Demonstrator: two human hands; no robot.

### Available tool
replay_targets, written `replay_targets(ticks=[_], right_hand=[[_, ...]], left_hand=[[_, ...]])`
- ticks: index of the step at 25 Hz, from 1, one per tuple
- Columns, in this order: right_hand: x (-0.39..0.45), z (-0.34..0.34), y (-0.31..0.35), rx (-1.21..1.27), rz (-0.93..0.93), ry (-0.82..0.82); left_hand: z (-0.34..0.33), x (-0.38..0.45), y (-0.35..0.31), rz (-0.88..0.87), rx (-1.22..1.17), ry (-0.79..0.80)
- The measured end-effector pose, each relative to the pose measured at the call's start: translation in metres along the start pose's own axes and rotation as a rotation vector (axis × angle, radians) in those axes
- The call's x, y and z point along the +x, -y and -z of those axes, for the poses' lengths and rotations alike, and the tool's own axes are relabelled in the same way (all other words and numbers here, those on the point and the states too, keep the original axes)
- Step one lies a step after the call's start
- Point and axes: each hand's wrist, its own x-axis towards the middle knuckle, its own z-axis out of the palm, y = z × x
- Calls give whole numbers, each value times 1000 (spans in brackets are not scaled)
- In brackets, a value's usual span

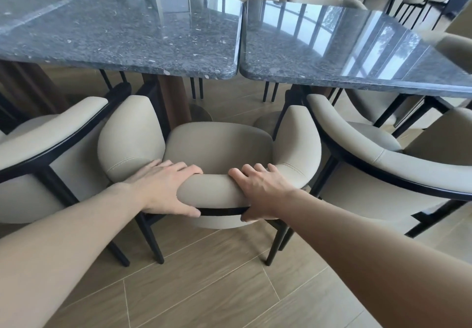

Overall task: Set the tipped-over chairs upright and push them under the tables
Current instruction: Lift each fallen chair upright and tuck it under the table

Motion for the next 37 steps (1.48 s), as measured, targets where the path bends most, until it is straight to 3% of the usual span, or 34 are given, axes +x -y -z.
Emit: replay_targets(ticks=[2,5,12,16,19,26,37], right_hand=[[-15,5,-14,42,44,-30],[-62,-6,-56,43,22,-113],[-187,-48,-240,-56,-296,-116],[-238,-71,-355,-74,-423,7],[-263,-91,-424,-57,-396,85],[-253,-104,-490,-21,-238,142],[-267,-87,-480,-104,-175,225]], left_hand=[[6,2,-16,18,-88,1],[10,19,-78,-99,-138,-158],[19,101,-291,-458,-31,-366],[29,166,-402,-438,-4,-353],[49,220,-460,-349,24,-260],[70,272,-490,-228,263,-24],[72,251,-511,-210,328,-16]])
